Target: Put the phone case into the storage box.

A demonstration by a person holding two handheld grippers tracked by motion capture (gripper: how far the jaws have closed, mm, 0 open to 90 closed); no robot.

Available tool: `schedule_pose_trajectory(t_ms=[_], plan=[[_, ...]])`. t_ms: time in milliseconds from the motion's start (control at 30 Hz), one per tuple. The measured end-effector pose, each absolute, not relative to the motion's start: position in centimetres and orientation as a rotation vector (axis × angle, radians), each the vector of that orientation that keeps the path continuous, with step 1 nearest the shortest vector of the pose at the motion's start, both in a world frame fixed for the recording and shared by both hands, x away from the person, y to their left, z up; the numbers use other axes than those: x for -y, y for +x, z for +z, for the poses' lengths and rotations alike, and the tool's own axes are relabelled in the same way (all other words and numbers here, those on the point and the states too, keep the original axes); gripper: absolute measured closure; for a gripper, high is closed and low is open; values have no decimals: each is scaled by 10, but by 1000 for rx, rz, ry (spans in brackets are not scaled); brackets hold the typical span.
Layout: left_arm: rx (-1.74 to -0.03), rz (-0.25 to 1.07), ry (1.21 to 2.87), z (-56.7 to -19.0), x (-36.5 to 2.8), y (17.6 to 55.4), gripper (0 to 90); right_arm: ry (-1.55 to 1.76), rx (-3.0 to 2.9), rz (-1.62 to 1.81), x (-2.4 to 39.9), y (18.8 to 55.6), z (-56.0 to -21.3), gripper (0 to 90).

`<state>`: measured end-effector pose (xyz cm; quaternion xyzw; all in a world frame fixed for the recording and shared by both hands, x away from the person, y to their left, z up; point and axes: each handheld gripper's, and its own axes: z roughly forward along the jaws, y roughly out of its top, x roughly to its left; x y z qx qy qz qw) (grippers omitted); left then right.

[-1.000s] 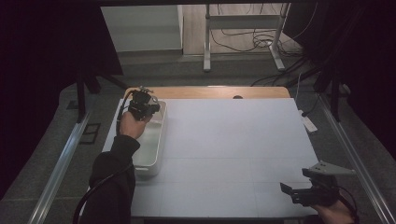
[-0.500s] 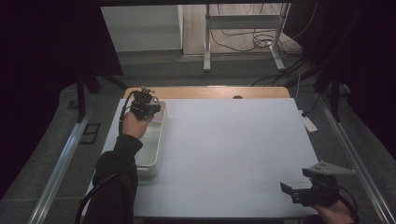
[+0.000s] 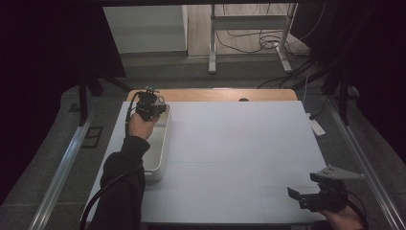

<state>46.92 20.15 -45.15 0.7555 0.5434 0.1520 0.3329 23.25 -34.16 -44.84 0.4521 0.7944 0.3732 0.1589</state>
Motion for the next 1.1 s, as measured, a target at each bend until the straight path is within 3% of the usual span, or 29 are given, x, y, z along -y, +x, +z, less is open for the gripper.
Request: schedule_pose_trajectory(t_ms=[800, 1100], plan=[[-1364, 386, 1934, -444, -202, 465, 761, 1290, -2269, 1072, 342, 232, -448, 0], [-1329, 383, 1939, -439, -200, 460, 676, 1287, -2267, 1070, 342, 232, -448, 0]])
